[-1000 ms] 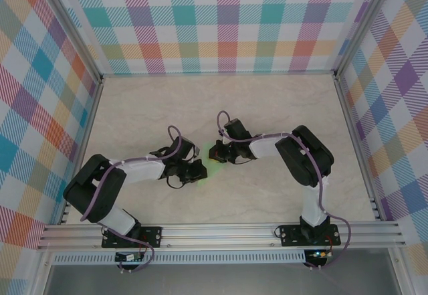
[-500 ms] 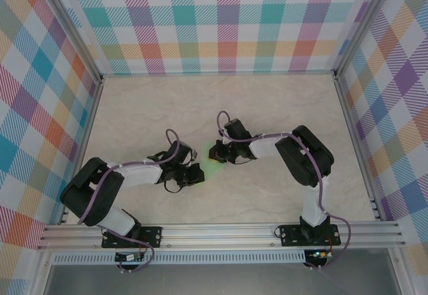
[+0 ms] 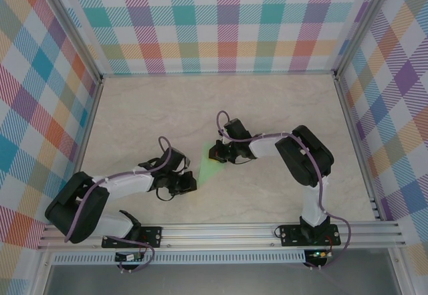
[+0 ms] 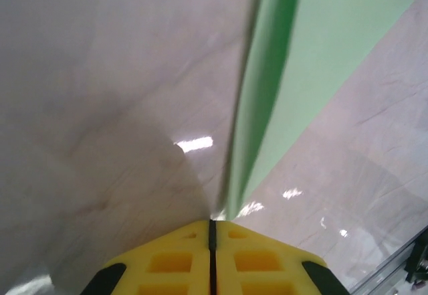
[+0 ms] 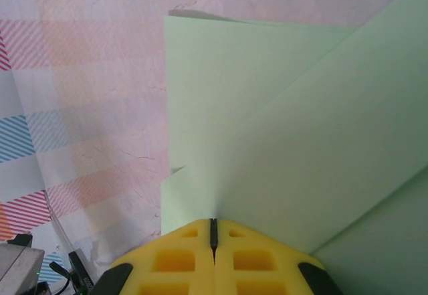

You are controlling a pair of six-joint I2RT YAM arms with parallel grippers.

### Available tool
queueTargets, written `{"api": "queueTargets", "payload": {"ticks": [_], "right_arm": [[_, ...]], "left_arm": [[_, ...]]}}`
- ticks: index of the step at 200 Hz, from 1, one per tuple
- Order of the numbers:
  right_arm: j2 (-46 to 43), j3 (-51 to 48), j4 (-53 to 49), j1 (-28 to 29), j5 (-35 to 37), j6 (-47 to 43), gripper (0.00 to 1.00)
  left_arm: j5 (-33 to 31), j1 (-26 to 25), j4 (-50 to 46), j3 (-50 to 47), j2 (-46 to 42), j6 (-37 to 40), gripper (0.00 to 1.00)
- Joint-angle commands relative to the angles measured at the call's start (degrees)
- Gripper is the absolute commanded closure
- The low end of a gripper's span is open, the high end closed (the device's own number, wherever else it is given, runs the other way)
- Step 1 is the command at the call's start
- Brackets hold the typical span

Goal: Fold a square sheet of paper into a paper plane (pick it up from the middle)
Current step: Fourth fold the wing at the center of the table.

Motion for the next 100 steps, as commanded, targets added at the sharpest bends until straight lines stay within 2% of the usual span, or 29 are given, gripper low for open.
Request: {"api": "queueTargets", "payload": {"ticks": [1, 23, 43, 65, 100], "right_arm": [[3.61, -1.13, -8.98, -0.07, 4.31, -4.34, 1.0], [2.88, -1.82, -10.23, 0.01, 2.97, -7.54, 1.0], [1.44, -3.18, -11.04, 0.32, 1.69, -11.11, 1.0], [-1.26, -5.35, -11.28, 0.37, -1.01, -15.46, 1.0], [-6.06, -5.4, -15.47, 0.37, -2.54, -21.39, 1.0]], "left_arm": [[-2.53, -0.1, -9.25, -0.78, -6.73, 0.15, 0.91], [-6.16, 0.06, -12.43, -0.09, -14.05, -0.63, 0.87], [-7.85, 0.59, -13.55, 0.14, -17.33, -1.46, 0.84], [-7.87, 0.77, -12.66, 0.22, -17.94, -2.16, 0.81], [-5.1, 0.77, -8.24, 1.72, -14.54, -1.97, 0.68]]}}
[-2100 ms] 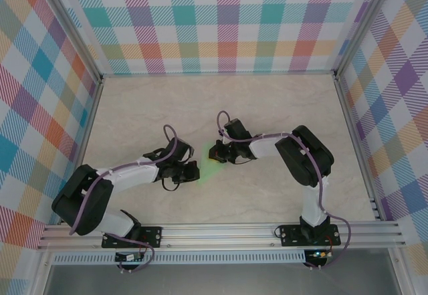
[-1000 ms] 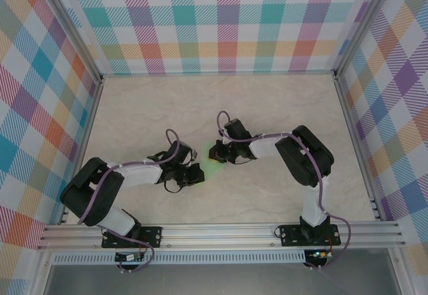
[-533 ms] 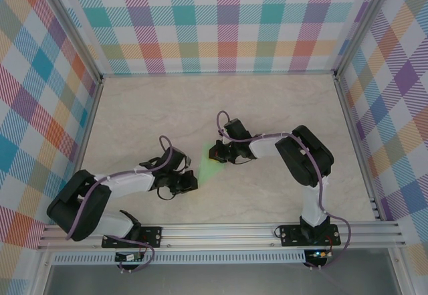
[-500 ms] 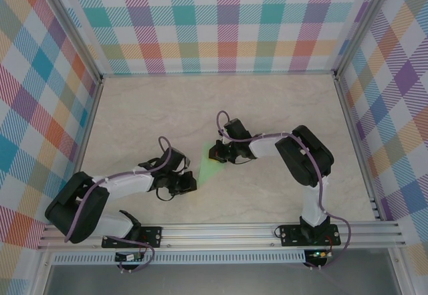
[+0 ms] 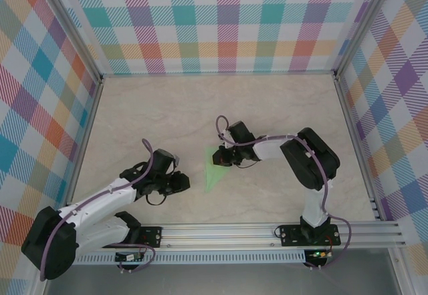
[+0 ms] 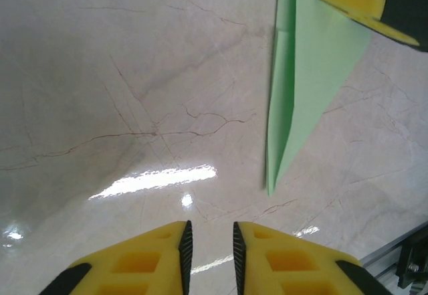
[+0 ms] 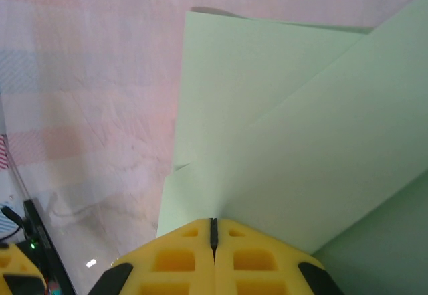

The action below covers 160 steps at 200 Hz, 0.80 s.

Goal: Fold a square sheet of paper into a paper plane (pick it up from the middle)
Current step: Fourth fold the wing at the center of the table.

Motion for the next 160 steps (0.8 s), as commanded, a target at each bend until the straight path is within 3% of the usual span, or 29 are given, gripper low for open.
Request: {"api": "queueTargets", "payload": {"ticks": [1, 29, 61, 108, 136, 160], "right_arm": [[-1.78, -1.31, -10.93, 0.37, -0.39, -7.04, 1.0], [-3.99, 2.29, -13.54, 0.36, -0.43, -4.66, 0.91], [-9.11, 2.63, -15.01, 0.05, 6.6, 2.44, 0.78], [-16.27, -2.85, -19.11, -1.89, 15.01, 11.08, 0.69], [-18.9, -5.18, -21.18, -2.01, 16.96, 13.22, 0.62], [-18.91, -7.49, -18.51, -2.0, 14.46, 16.0, 0.61]], "left_arm": [[1.47, 0.4, 2.3, 2.29, 2.37, -0.25, 0.68], [3.88, 0.31, 5.47, 6.04, 7.62, 0.86, 0.56], [3.92, -0.34, 5.68, 11.61, 15.0, 2.74, 0.47], [3.69, -1.95, 5.0, 18.64, 25.56, 4.9, 0.44], [2.28, -3.42, 3.93, 21.69, 28.9, 5.94, 0.42], [1.67, -4.25, 3.41, 23.38, 31.8, 6.6, 0.42]]}}
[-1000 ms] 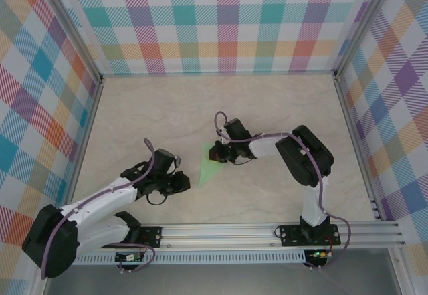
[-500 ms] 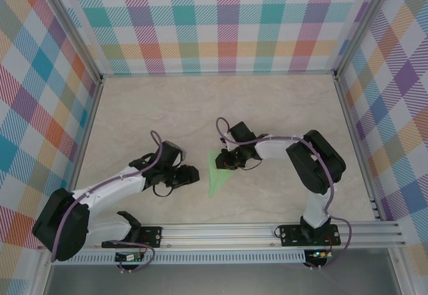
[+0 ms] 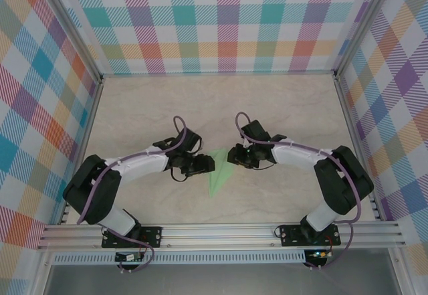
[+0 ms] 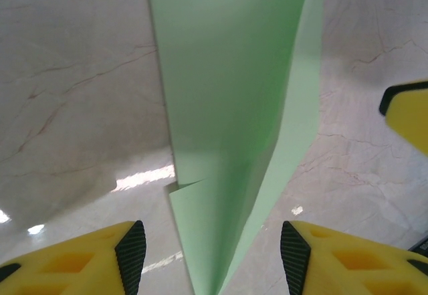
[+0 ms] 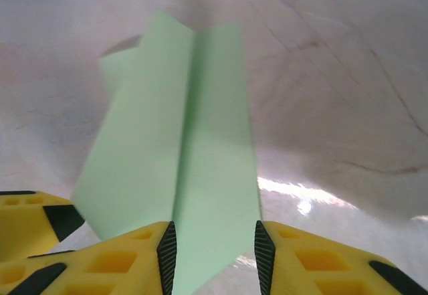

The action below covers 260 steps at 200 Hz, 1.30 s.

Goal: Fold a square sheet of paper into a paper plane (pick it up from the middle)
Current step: Fourth fold the wing at the center of the table, then turn over the paper at the center of the table.

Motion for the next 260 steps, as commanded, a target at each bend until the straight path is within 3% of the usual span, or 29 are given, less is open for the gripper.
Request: {"api": "queueTargets", "payload": {"ticks": [1, 61, 192, 260], "right_arm": [[-0.77, -2.11, -0.33, 0.16, -0.71, 4.55, 0.62], [1.77, -3.83, 5.43, 0.16, -4.75, 7.7, 0.62], [6.16, -3.34, 8.92, 0.27, -7.26, 8.62, 0.65], [6.91, -2.34, 8.24, 1.17, -7.04, 8.53, 0.65]], "left_arm": [[-0.85, -1.11, -1.04, 2.25, 2.27, 1.9, 0.42], [-2.2, -1.25, -1.82, 4.87, 7.0, 3.29, 0.43], [-4.31, -1.38, -3.58, 5.52, 14.09, 5.68, 0.64], [-3.96, -2.0, -4.09, 6.55, 15.36, 6.63, 0.67]]}}
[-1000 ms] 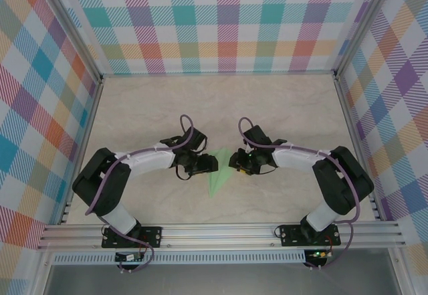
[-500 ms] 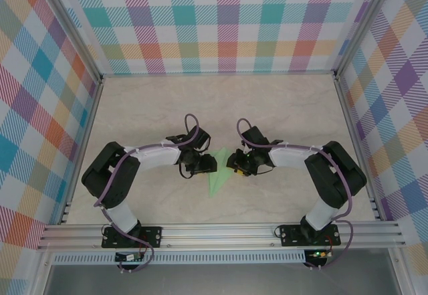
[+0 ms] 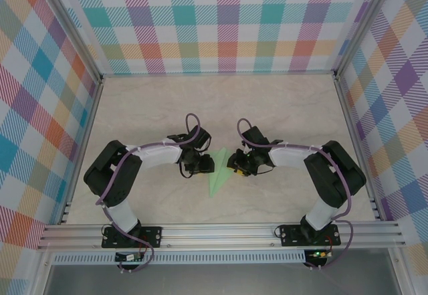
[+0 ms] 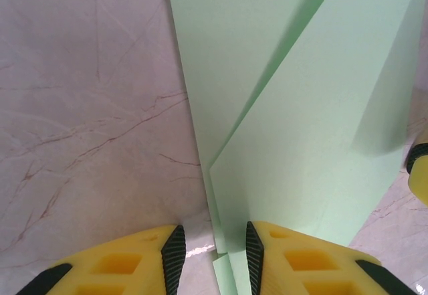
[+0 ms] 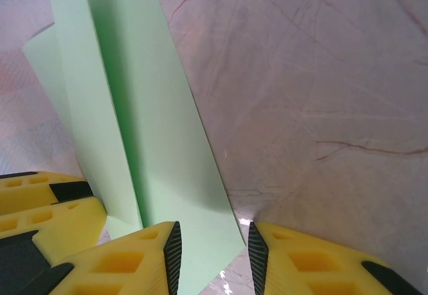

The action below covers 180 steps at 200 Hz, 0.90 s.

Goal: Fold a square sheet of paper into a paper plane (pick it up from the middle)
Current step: Turn over the paper at the center of the table.

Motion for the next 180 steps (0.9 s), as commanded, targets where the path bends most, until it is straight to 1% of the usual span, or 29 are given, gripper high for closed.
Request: {"api": "queueTargets", "payload": {"ticks": [1, 21, 45, 94, 116, 123, 137, 152, 180], "right_arm": [[2.19, 0.99, 1.97, 1.34, -1.75, 0.32, 0.65], [1.71, 1.69, 1.64, 1.84, -1.47, -0.75, 0.68], [1.92, 3.77, -2.02, 2.59, 0.2, -2.08, 0.67], [2.2, 4.8, -3.69, 2.98, 1.09, -2.84, 0.66], [-1.03, 5.13, -8.94, 2.82, 6.61, -3.73, 0.63], [-1.92, 4.45, -8.89, 2.89, 6.86, -3.15, 0.61], [-1.99, 3.42, -8.09, 2.91, 6.43, -2.61, 0.61], [-1.17, 2.25, -6.43, 2.86, 5.91, -2.1, 0.61], [0.67, 2.99, -5.19, 2.81, 4.63, -2.38, 0.61]], "left_arm": [[0.41, -1.1, 0.91, -0.6, 4.3, 1.32, 0.67], [0.06, -1.14, 0.9, -0.66, 4.21, 1.28, 0.7], [-0.35, -1.12, 0.75, -0.67, 4.12, 0.99, 0.73], [-0.77, -1.23, 0.41, -0.78, 3.96, 0.79, 0.74], [-1.08, -1.22, 0.12, -0.9, 3.67, 0.87, 0.74], [-0.99, -1.23, 0.29, -1.11, 3.59, 0.84, 0.75], [-0.82, -1.23, 0.44, -1.21, 3.68, 0.77, 0.75], [-0.82, -1.23, 0.55, -1.25, 3.83, 0.79, 0.75], [-0.55, -1.23, 0.64, -1.35, 3.77, 0.74, 0.75]]}}
